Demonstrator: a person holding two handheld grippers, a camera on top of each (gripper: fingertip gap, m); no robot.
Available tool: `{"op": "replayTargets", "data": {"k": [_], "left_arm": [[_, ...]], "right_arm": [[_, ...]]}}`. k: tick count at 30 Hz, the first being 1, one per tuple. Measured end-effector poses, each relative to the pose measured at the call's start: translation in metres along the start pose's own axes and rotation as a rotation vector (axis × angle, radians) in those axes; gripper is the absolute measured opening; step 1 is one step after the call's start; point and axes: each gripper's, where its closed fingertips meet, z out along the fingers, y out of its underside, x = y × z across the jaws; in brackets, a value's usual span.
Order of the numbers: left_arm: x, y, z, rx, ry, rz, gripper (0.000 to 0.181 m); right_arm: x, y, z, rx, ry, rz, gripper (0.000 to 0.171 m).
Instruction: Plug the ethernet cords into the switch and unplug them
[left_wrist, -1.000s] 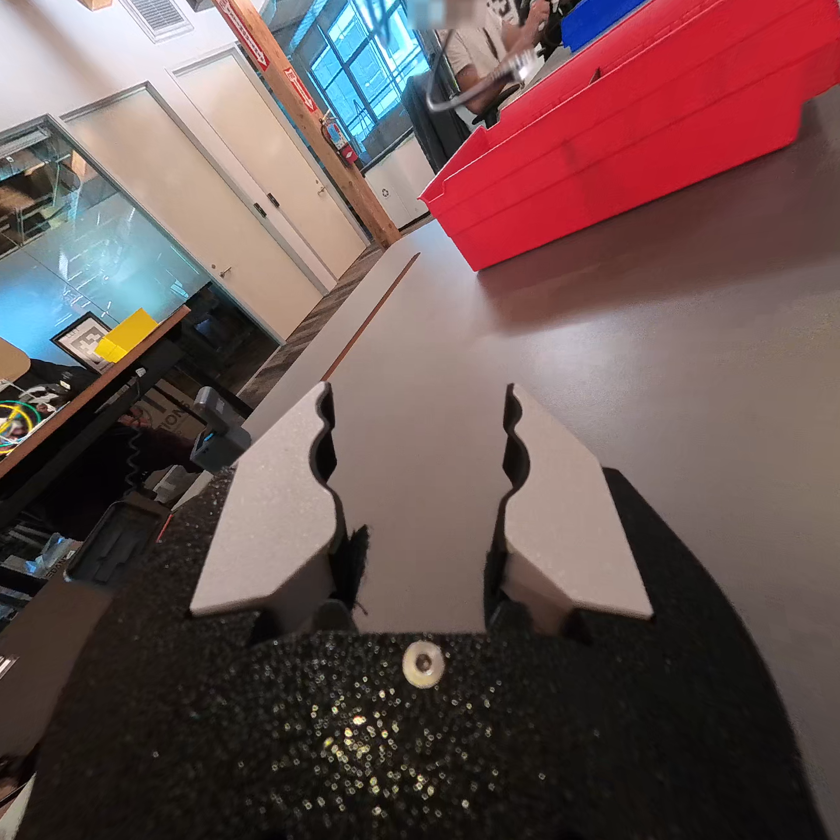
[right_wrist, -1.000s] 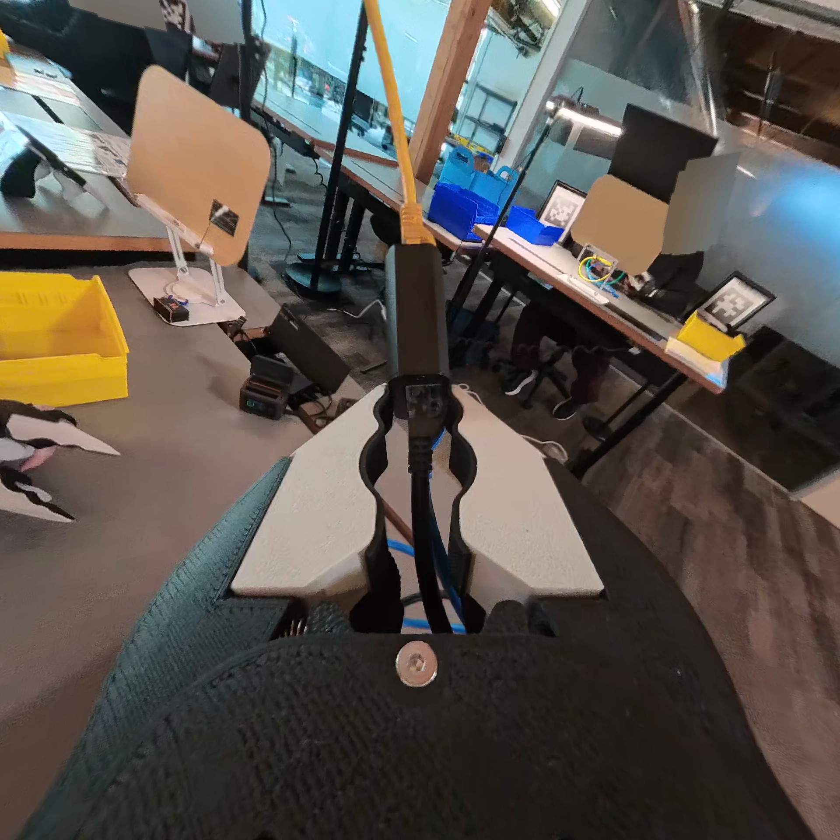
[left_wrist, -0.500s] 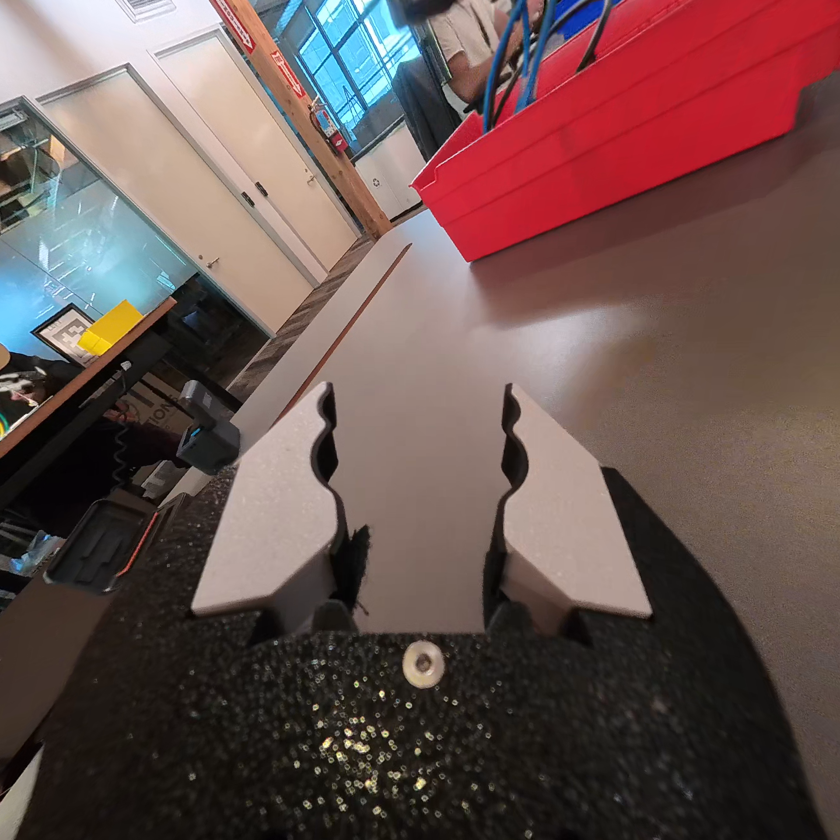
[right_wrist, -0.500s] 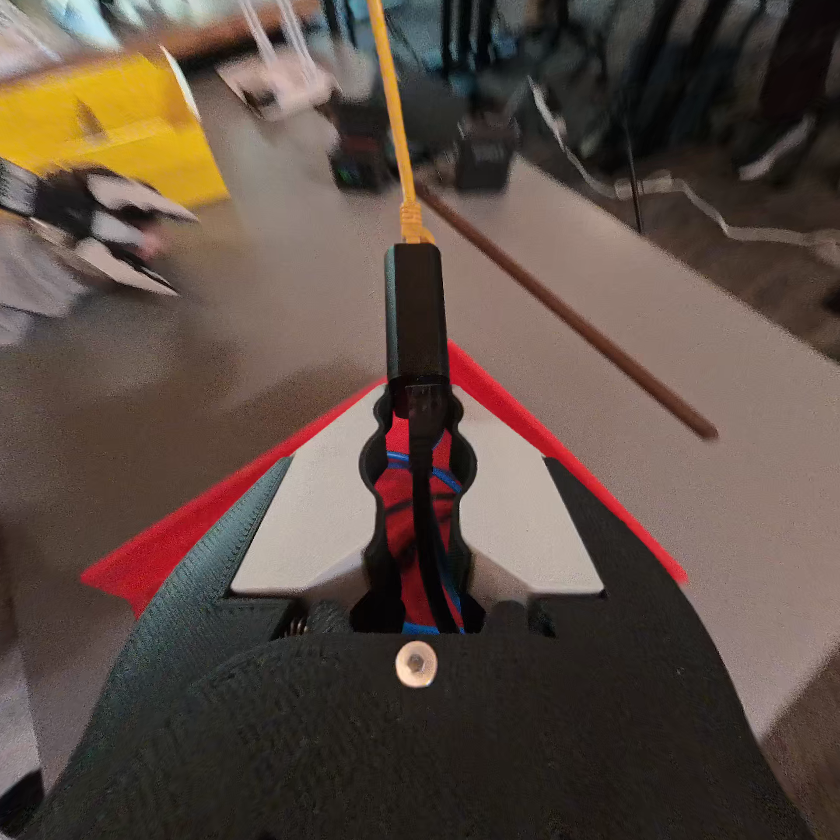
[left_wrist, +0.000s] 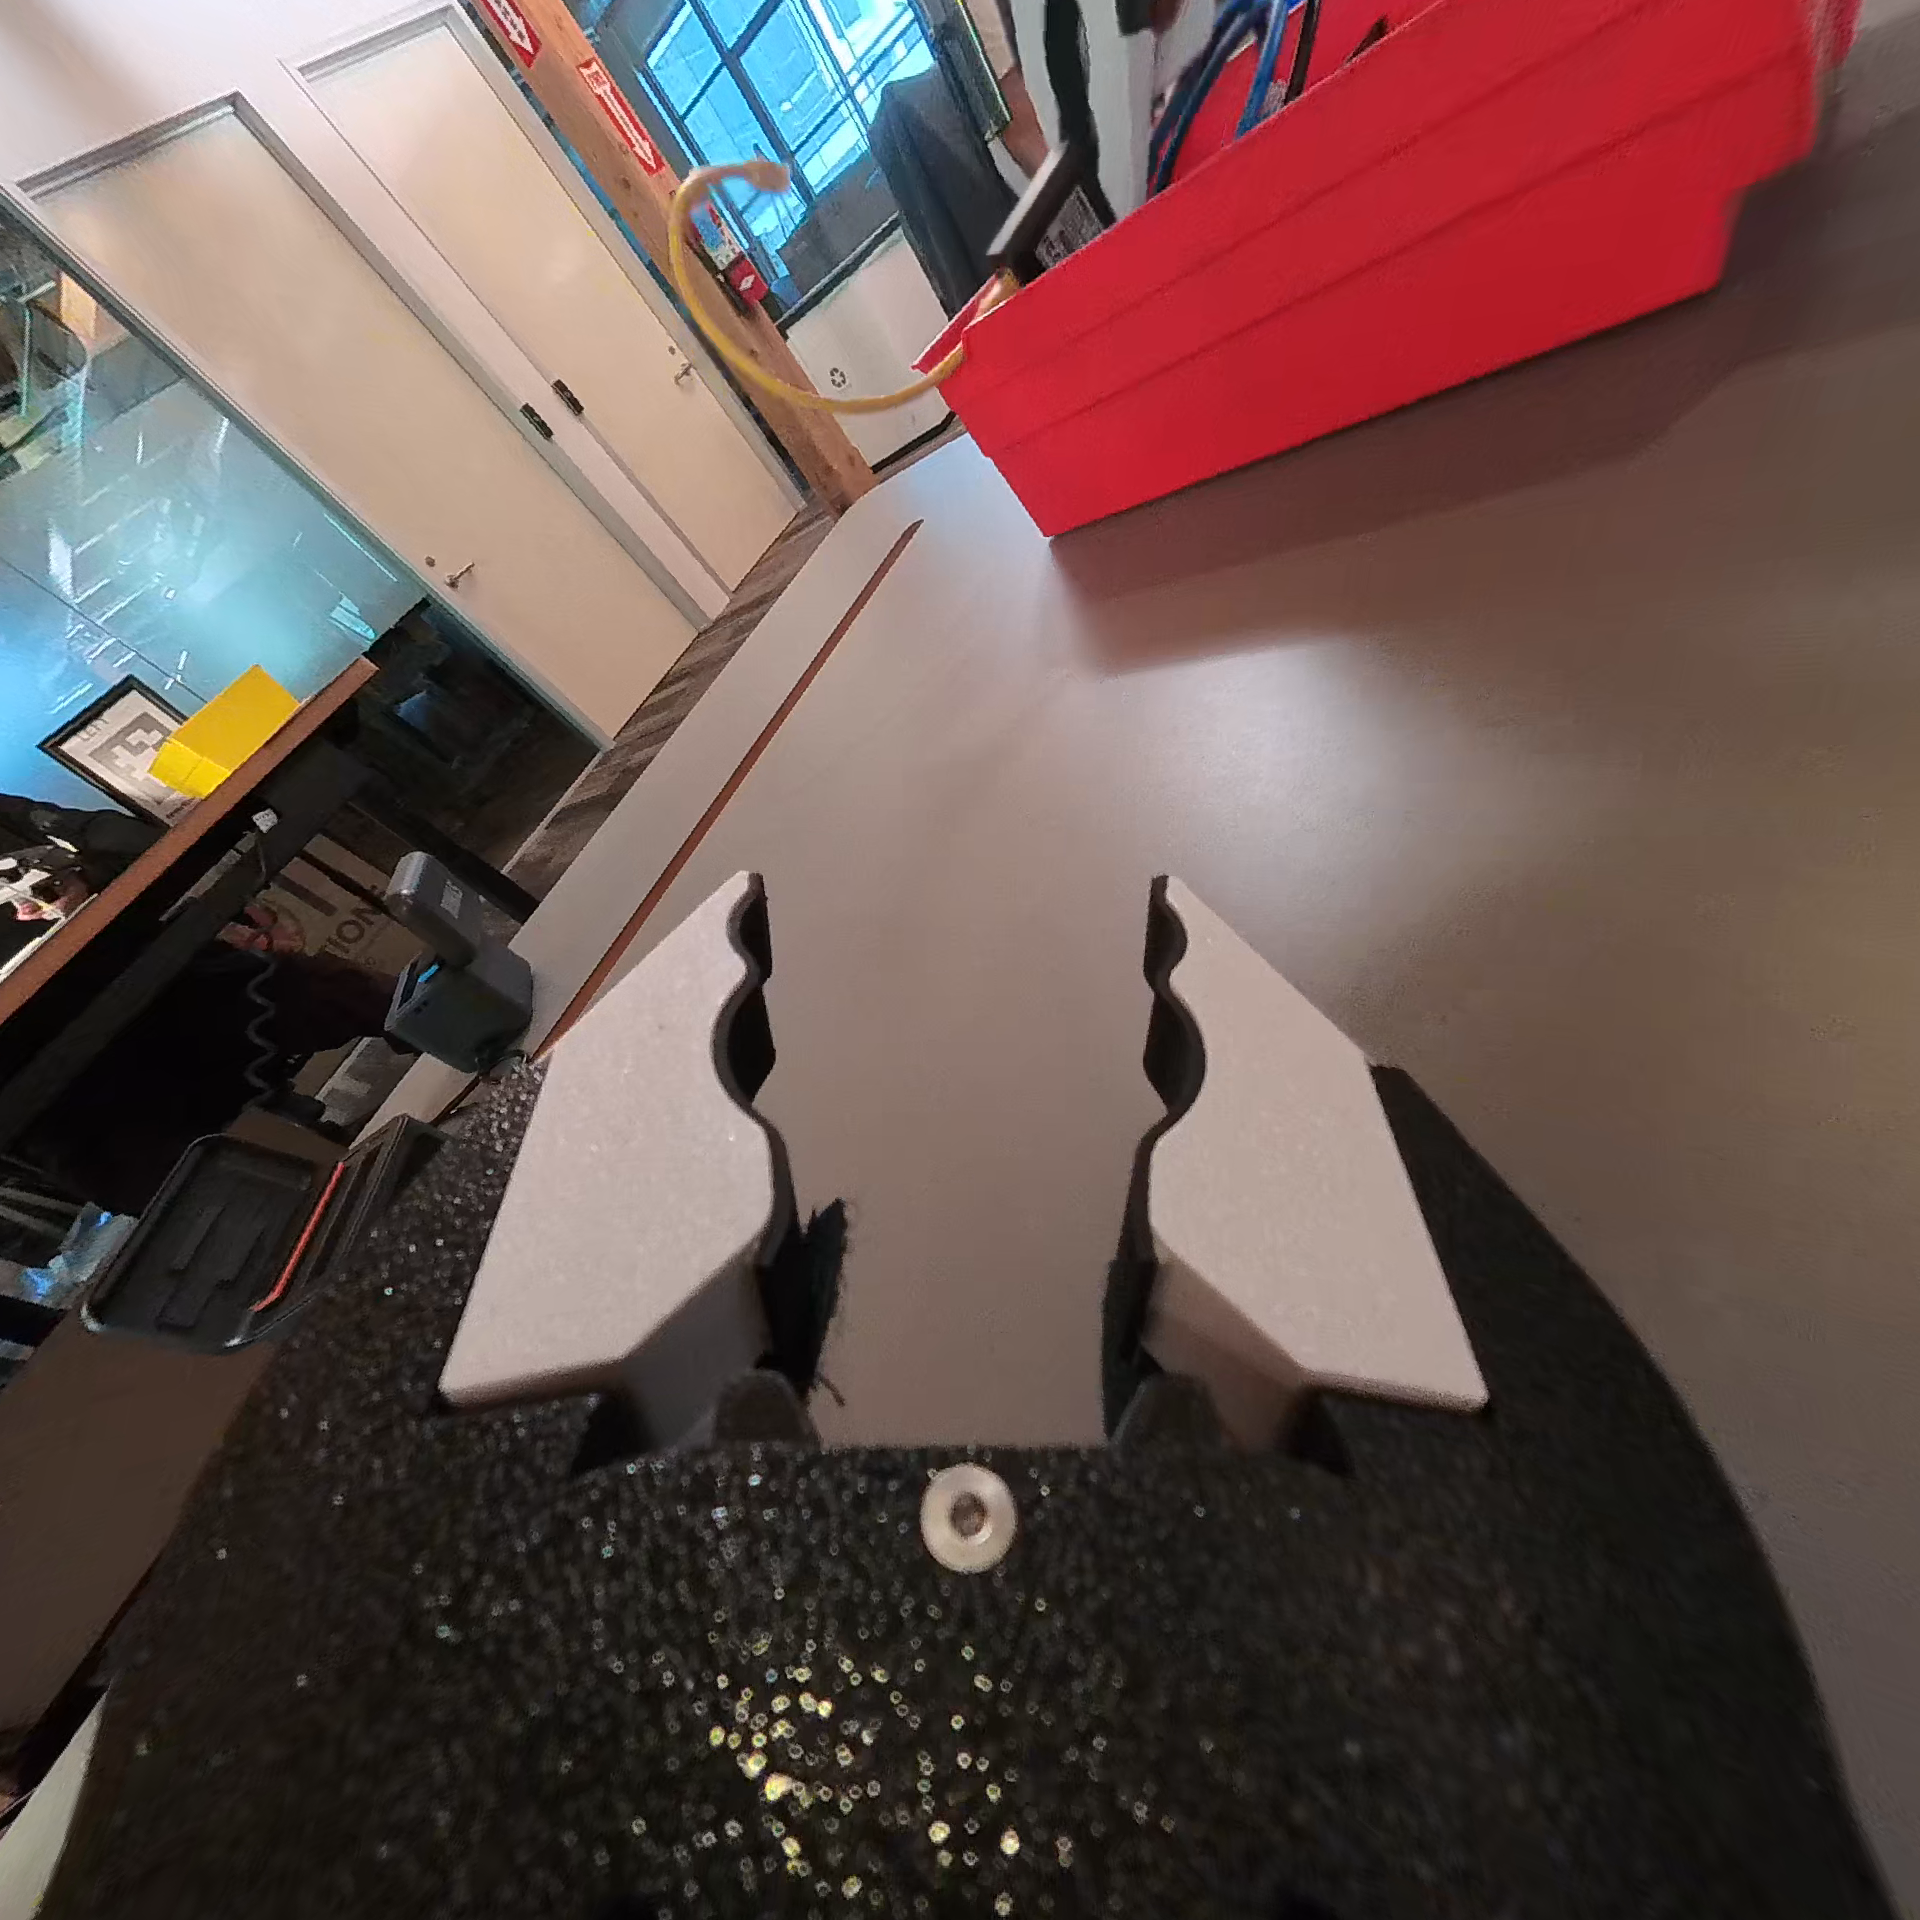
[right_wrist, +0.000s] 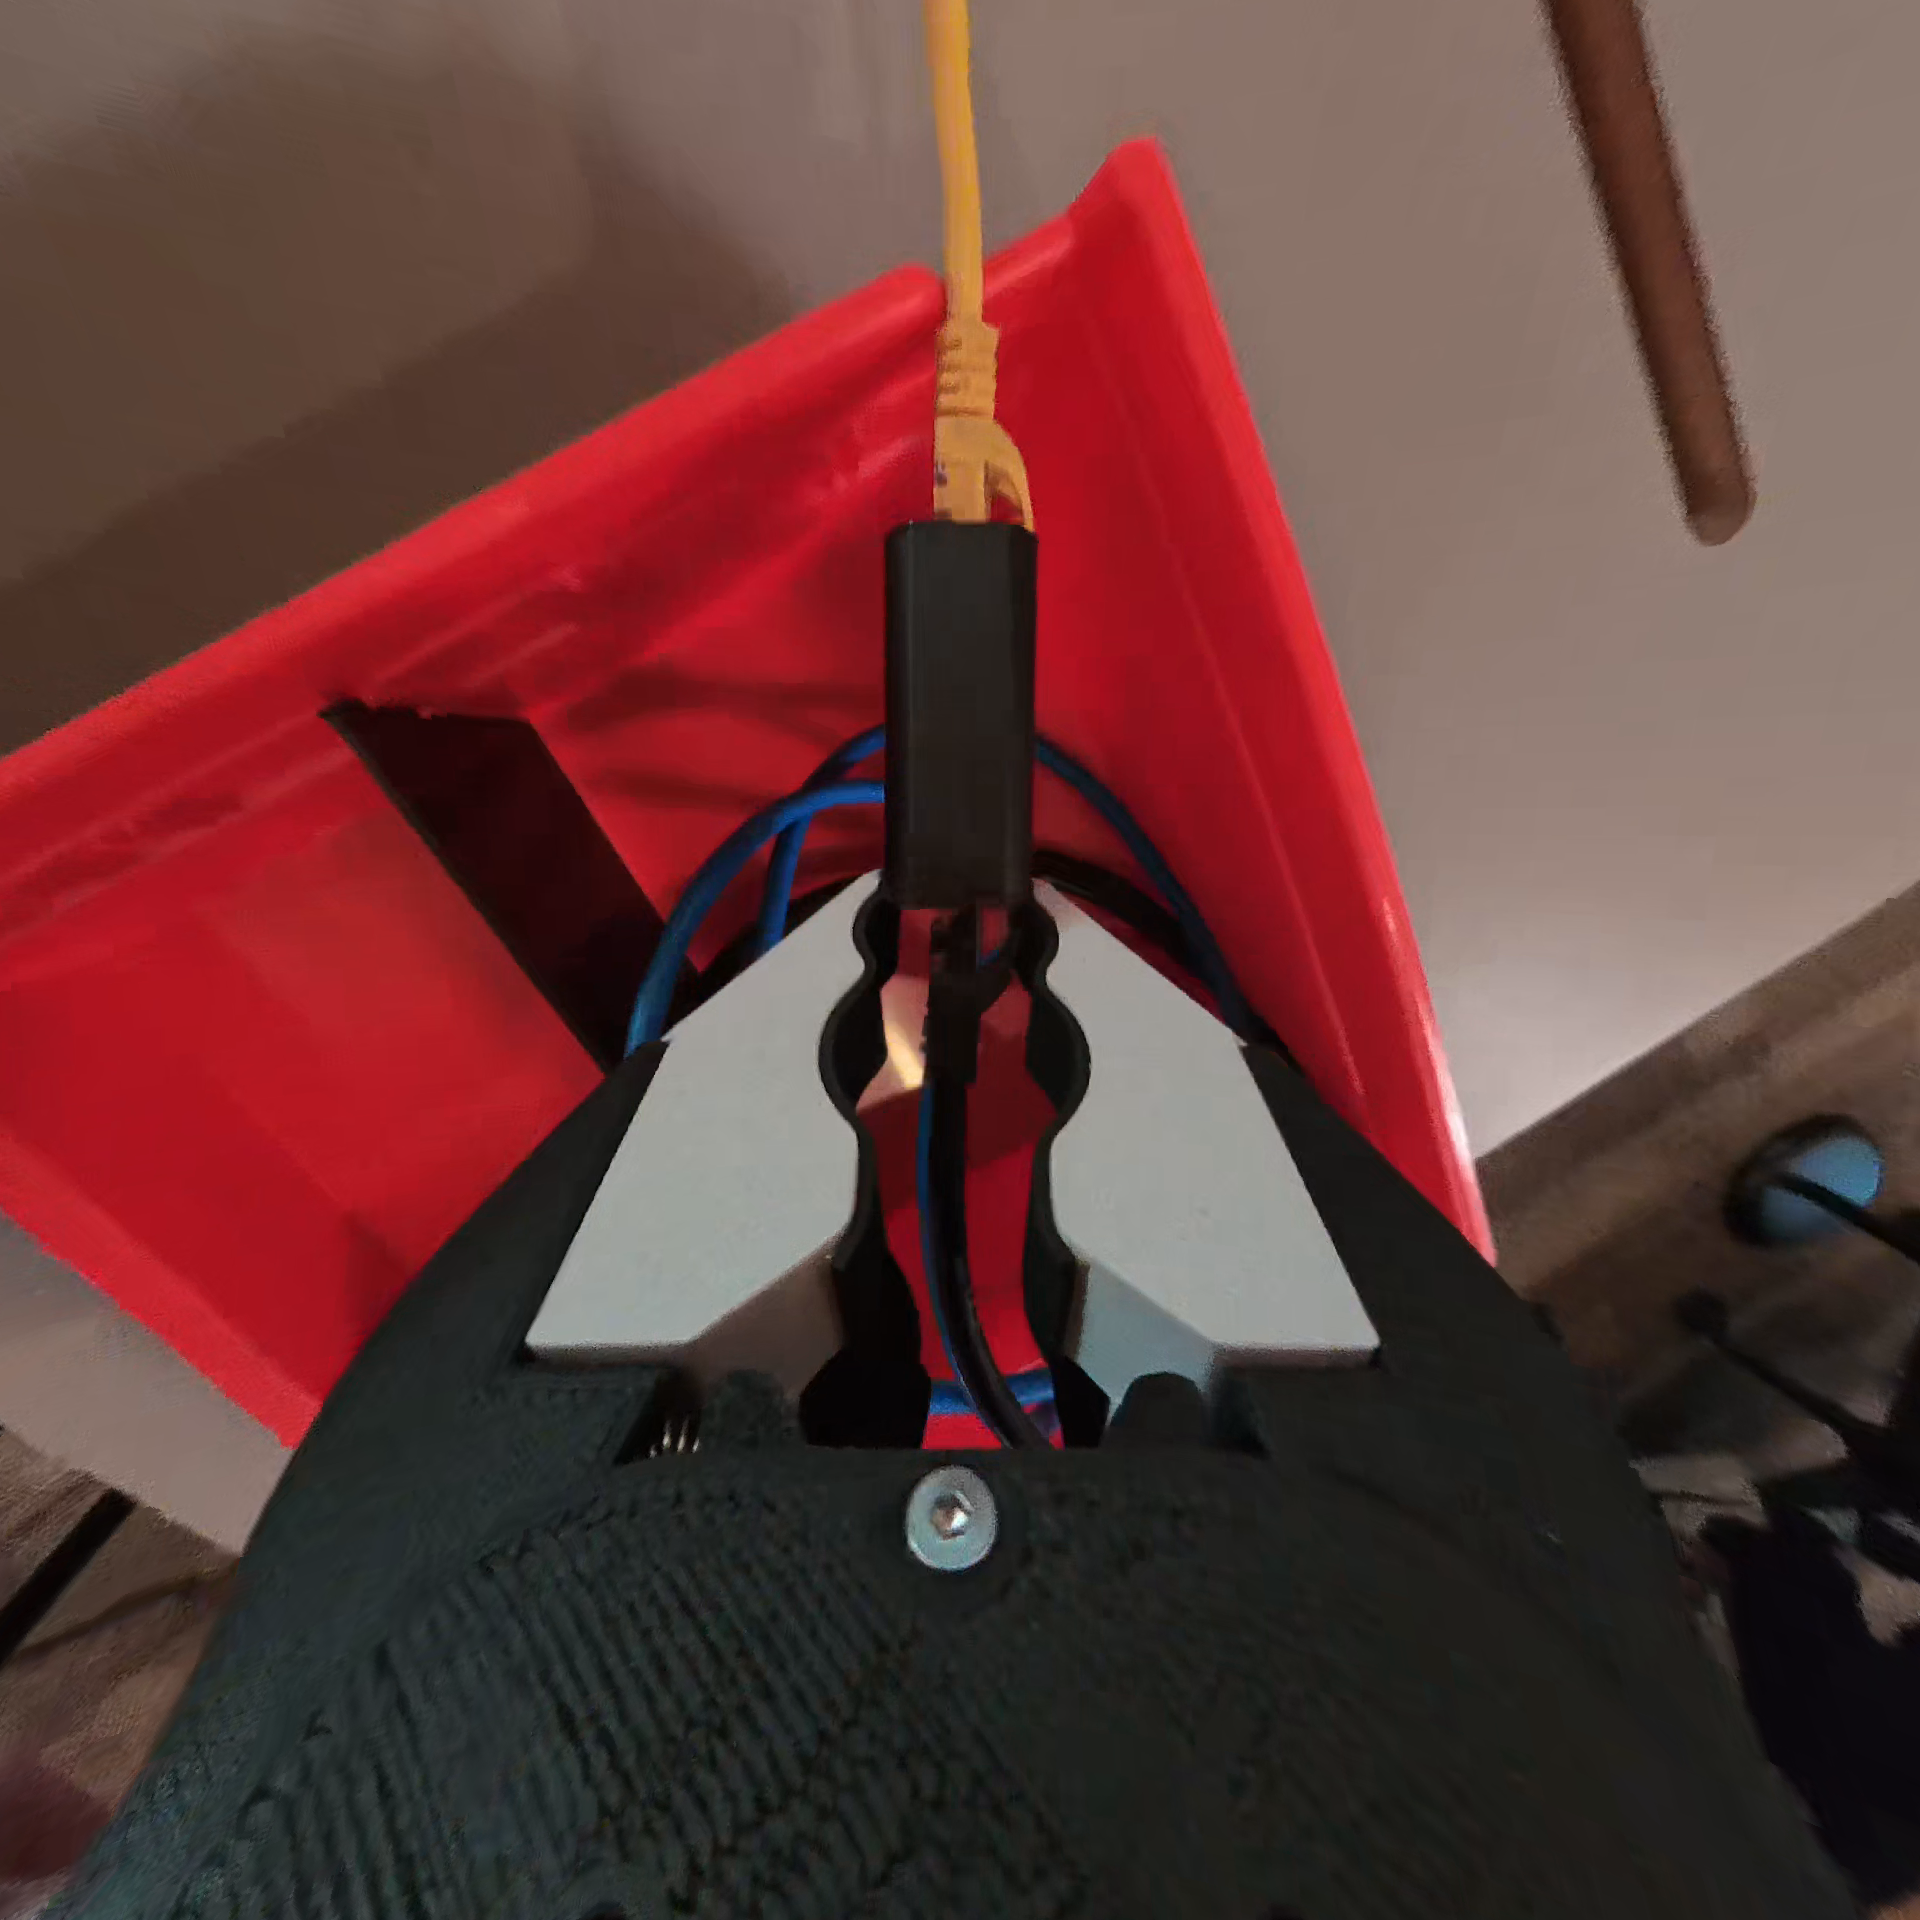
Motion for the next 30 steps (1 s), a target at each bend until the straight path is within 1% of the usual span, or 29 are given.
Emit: {"op": "replayTargets", "data": {"k": [7,12,18,20,21,23,24,26,27,30], "left_arm": [[0.005,0.000,0.002,-0.008,0.015,0.018,0.071],[0.006,0.000,0.002,-0.012,0.017,0.024,0.071],[0.006,0.003,0.004,-0.030,0.016,0.027,0.071],[0.006,0.004,0.004,-0.037,0.018,0.028,0.071],[0.006,0.004,0.004,-0.041,0.016,0.029,0.072],[0.005,0.006,0.004,-0.048,0.010,0.026,0.074],[0.004,0.006,0.003,-0.051,0.007,0.021,0.076],[0.002,0.006,0.003,-0.047,0.001,0.012,0.076],[0.002,0.006,0.003,-0.046,0.000,0.008,0.077],[0.001,0.007,0.004,-0.051,0.000,-0.004,0.079]], "right_arm": [[-0.006,0.009,0.029,-0.134,-0.025,0.000,0.022],[-0.009,0.025,0.052,-0.245,-0.013,0.014,0.021],[-0.010,0.029,0.056,-0.305,0.024,0.011,0.021],[-0.012,0.028,0.054,-0.301,0.022,0.032,0.023],[-0.013,0.027,0.051,-0.289,0.014,0.051,0.026],[-0.009,0.023,0.036,-0.235,0.035,0.125,0.046],[-0.008,0.019,0.026,-0.182,0.040,0.159,0.053],[-0.003,0.010,0.002,-0.043,0.066,0.228,0.067],[-0.001,0.007,-0.012,0.034,0.078,0.258,0.072],[0.004,0.001,-0.060,0.284,0.180,0.292,0.079]]}}
